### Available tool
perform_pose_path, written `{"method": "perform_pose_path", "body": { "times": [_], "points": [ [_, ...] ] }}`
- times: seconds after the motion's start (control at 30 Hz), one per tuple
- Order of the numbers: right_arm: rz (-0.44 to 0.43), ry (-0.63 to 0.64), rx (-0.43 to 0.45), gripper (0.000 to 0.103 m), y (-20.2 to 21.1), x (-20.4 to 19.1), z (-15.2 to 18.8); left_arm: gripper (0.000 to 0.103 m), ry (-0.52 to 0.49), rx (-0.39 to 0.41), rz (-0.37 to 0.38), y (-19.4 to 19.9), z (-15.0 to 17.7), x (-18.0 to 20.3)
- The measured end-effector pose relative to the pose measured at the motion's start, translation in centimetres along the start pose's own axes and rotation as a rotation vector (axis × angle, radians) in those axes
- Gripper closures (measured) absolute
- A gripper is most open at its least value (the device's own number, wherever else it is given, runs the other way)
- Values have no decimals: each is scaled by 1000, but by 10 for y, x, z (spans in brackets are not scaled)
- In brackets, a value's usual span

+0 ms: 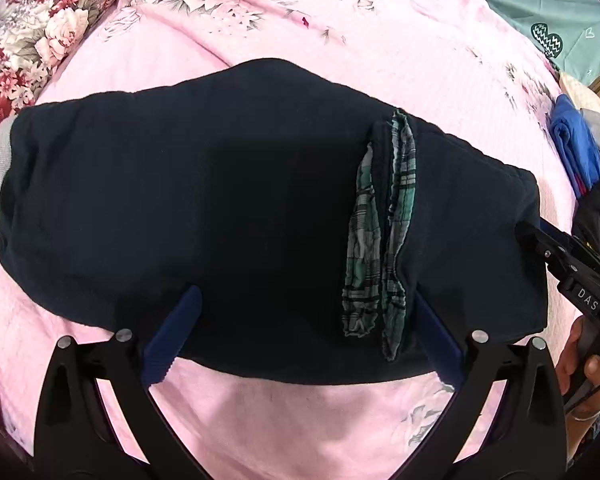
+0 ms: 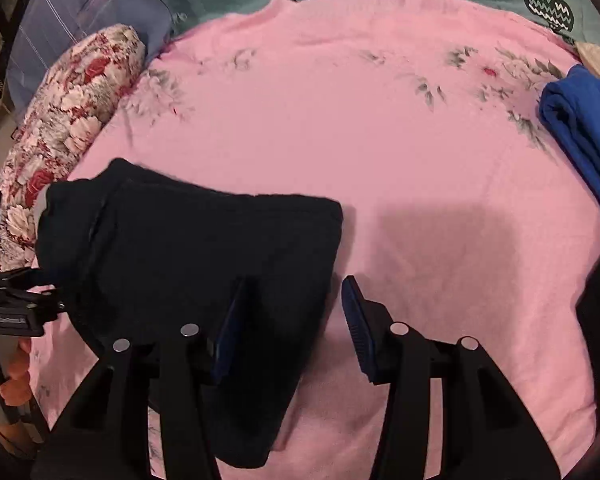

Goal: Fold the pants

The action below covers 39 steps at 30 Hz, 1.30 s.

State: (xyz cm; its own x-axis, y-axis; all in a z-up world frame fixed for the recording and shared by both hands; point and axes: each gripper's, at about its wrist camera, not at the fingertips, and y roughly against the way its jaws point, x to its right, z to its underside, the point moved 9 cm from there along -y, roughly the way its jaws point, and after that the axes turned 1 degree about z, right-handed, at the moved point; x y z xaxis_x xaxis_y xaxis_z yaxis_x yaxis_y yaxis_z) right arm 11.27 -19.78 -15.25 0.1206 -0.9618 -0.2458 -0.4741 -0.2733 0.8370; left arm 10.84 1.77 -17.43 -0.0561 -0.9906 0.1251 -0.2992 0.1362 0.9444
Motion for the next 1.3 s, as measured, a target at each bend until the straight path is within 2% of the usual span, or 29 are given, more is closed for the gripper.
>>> {"method": "perform_pose_path", "body": {
  "times": [0.07,0.13,0.2,0.27,0.33,0.37,0.43,0.47,0.53,0.63,0.7,0.77,0.83,0.87,0.93,1.07,1.17,1.3],
  "points": [
    [11,7,25,53,7,-1,-4,2,-5,23,-3,9,-8,5],
    [3,-16,94,53,23,3,-10,2,-18,56,-16,18,-19,9],
    [-77,-46,172,53,39,-1,-21,2,-30,85,-41,22,-28,12],
    [-154,-48,205,53,48,-9,-25,2,-25,100,-65,17,-39,14],
    [-184,-20,169,53,41,-19,-20,2,-14,93,-131,3,-46,8],
    [-167,-1,127,54,30,-23,-14,2,-7,78,-151,-6,-47,3],
    [-100,42,63,56,11,-25,-7,2,58,34,-74,-22,-44,-4],
    [-77,63,45,56,4,-25,-4,2,73,45,-55,-18,-44,-7],
    [-82,54,47,54,4,-25,-4,2,70,43,-37,-7,-41,-8],
    [-154,-9,78,54,14,-20,-7,2,44,85,-28,21,-37,-17],
    [-178,-35,102,54,22,-17,-10,2,45,137,-55,42,-36,-33],
    [-166,-46,131,53,26,-14,-14,2,68,185,-119,62,-32,-60],
    [-176,-44,140,53,29,-15,-15,2,122,210,-162,76,-25,-92],
    [-189,-42,142,53,30,-17,-15,2,147,216,-160,81,-20,-105],
    [-226,-33,143,53,31,-24,-14,2,195,216,-144,83,-11,-122],
    [-301,42,143,53,35,-52,-10,2,277,209,-188,78,-1,-156],
    [-305,59,125,53,30,-61,-6,2,339,179,-160,67,5,-166],
    [-333,37,97,53,25,-61,-3,2,275,217,-158,75,1,-150]
  ]
}}
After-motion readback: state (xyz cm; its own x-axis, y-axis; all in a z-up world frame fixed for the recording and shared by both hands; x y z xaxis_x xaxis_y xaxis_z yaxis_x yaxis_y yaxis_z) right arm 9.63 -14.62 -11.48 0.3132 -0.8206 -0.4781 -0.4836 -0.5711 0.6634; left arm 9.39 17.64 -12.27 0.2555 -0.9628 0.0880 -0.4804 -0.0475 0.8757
